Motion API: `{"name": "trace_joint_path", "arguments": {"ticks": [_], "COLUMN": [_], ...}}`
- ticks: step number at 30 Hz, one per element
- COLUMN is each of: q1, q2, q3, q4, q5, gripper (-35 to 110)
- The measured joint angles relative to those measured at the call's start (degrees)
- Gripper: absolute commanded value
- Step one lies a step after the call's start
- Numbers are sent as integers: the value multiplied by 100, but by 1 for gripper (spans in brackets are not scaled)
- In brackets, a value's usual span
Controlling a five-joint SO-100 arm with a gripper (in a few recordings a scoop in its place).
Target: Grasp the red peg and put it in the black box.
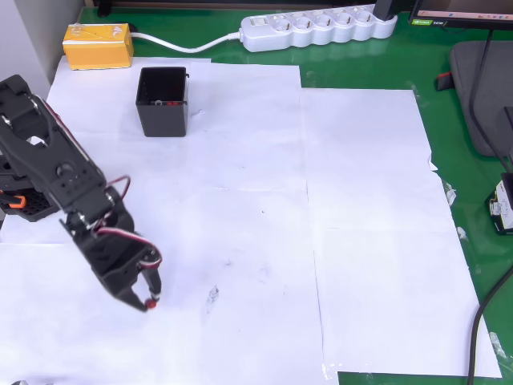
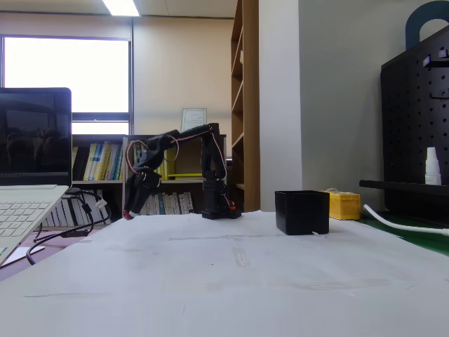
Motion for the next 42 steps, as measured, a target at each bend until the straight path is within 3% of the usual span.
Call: {"name": "trace_joint_path", "arguments": {"ticks": [7, 12, 22, 42], "q1": [-703, -1327, -3129, -7058], "q2": [325, 677, 703, 404], "q3": [2285, 3243, 3498, 2479], "q4": [2364, 3208, 3753, 3753], "q5": [378, 633, 1512, 3445], "gripper": [0, 0, 0, 0]}}
